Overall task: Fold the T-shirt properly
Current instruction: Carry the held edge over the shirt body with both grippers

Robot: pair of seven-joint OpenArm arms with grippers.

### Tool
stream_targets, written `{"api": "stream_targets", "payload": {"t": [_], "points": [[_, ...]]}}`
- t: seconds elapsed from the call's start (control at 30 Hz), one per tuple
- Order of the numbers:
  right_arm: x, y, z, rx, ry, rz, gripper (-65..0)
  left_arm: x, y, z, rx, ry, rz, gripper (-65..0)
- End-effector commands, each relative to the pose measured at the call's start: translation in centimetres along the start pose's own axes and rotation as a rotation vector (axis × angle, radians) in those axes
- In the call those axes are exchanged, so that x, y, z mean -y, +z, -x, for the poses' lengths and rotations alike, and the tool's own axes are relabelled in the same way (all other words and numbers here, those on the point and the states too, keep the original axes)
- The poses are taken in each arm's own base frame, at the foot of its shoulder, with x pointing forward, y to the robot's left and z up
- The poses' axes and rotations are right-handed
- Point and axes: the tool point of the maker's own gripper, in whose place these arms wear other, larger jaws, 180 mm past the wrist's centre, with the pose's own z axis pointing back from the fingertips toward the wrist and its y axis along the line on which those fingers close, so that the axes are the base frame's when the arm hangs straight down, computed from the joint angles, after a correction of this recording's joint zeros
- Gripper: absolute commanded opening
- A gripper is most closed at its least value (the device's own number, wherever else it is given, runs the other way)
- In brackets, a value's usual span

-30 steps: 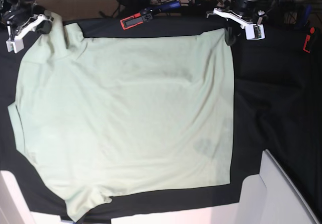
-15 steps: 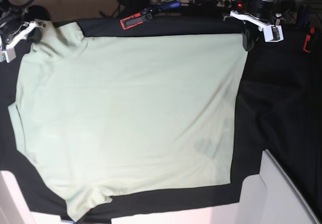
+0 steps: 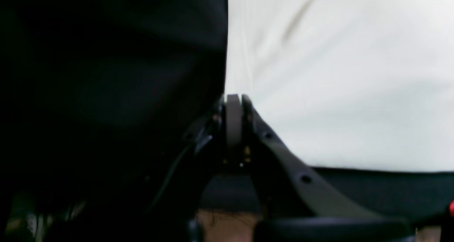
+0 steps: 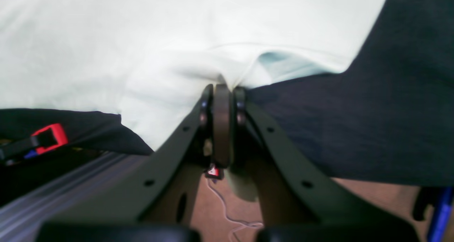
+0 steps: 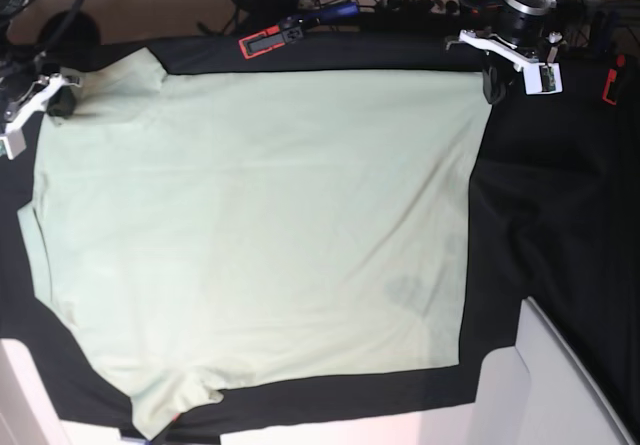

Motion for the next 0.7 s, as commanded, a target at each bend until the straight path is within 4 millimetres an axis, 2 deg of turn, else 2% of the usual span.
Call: {"api": "stream_targets", "payload": {"t": [0.0,0.33,0.67], "points": [[0.2,0.5,-1.7,0.045,0.024,0.005,-64.7,0.0,0.0,-1.9,0.058,-0.005,0.003,-65.0],[0.8,0.8,-3.5,0.074,0.046,0.017,-64.7,0.9,-1.2,-3.7,0.102,0.022,0.01,-65.0],[1.4,1.3,-7.2,0.1,0.086,0.036,-64.7,1.2,-2.6,-5.9,0.16,0.029,0.016,-65.0]]}}
